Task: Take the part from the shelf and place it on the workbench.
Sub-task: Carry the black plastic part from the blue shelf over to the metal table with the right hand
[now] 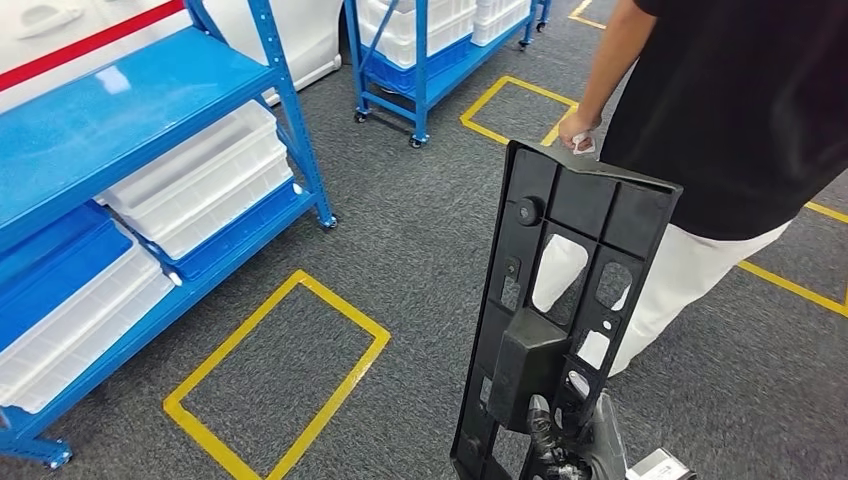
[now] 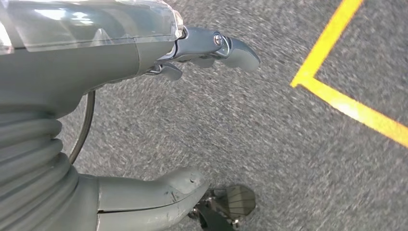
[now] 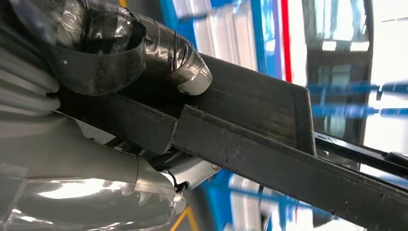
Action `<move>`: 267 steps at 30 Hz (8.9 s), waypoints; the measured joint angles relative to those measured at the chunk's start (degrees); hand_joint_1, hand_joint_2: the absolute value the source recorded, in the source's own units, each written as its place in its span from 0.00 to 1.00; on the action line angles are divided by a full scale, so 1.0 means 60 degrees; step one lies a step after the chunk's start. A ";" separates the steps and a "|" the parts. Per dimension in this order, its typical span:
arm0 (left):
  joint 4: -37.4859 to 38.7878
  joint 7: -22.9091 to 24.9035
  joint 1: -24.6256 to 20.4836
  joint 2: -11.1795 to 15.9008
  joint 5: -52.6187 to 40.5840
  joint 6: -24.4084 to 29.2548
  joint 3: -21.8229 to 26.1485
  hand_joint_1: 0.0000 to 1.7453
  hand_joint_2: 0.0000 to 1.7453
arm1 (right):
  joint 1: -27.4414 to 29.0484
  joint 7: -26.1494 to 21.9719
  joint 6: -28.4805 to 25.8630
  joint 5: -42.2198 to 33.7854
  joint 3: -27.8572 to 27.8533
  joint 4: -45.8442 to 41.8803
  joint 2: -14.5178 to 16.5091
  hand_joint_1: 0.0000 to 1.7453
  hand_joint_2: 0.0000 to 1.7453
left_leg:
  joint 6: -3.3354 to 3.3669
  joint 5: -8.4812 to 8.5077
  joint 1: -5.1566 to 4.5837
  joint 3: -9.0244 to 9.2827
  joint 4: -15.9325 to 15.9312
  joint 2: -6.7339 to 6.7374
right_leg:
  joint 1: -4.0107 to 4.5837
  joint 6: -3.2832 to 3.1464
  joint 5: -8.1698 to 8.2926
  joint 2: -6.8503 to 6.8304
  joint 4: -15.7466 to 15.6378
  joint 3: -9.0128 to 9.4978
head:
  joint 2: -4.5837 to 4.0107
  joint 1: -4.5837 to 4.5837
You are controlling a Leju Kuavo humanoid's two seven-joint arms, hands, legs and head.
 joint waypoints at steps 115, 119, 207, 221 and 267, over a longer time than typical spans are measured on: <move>0.0999 0.0526 -0.0689 -0.0492 -0.1785 0.0178 0.1792 0.00 1.00 | 0.0169 -0.0262 -0.1358 0.1533 0.0434 0.0553 0.0077 1.00 1.00 | -0.0387 -0.0334 0.0150 -0.0310 0.0584 -0.1080 | 0.0029 -0.0097 0.1080 0.1119 -0.2416 0.1196 | 0.0000 0.0001; 0.0864 0.0537 -0.0715 -0.0604 -0.1788 0.0128 0.1801 0.00 1.00 | 0.0158 -0.0176 -0.1341 0.1566 0.0439 0.0551 0.0077 1.00 1.00 | -0.0108 -0.0192 0.0178 -0.0297 0.0427 -0.0593 | 0.0037 0.0094 0.0786 0.0736 -0.1956 0.0888 | 0.0000 0.0008; 0.0426 0.0638 -0.0677 -0.0804 -0.2499 -0.0275 0.2171 0.00 1.00 | -0.1672 0.1446 -0.2452 0.5267 0.0761 -0.1149 -0.0258 1.00 1.00 | -0.0047 0.0021 -0.0077 -0.1166 0.0878 -0.0428 | 0.0173 -0.0199 0.0442 0.0029 -0.2472 0.1976 | 0.0000 0.0004; 0.0485 0.0631 -0.0684 -0.0842 -0.2662 -0.0322 0.2159 0.00 1.00 | -0.2099 0.1964 -0.3140 0.7107 0.0447 -0.1439 -0.0546 1.00 1.00 | -0.0084 -0.0567 0.0057 0.0039 0.0499 -0.0447 | 0.0032 0.0078 0.1277 -0.0091 -0.2189 0.0701 | 0.0000 0.0015; 0.1301 0.0678 -0.0814 -0.0280 -0.2997 -0.0214 0.1752 0.00 1.00 | -0.3787 0.2835 -0.4847 1.3167 0.0477 0.1217 -0.4592 1.00 1.00 | 0.0059 0.0454 -0.0154 -0.1489 0.0969 -0.0451 | 0.0100 -0.0285 0.0311 -0.0023 -0.2513 0.2105 | 0.0000 0.0049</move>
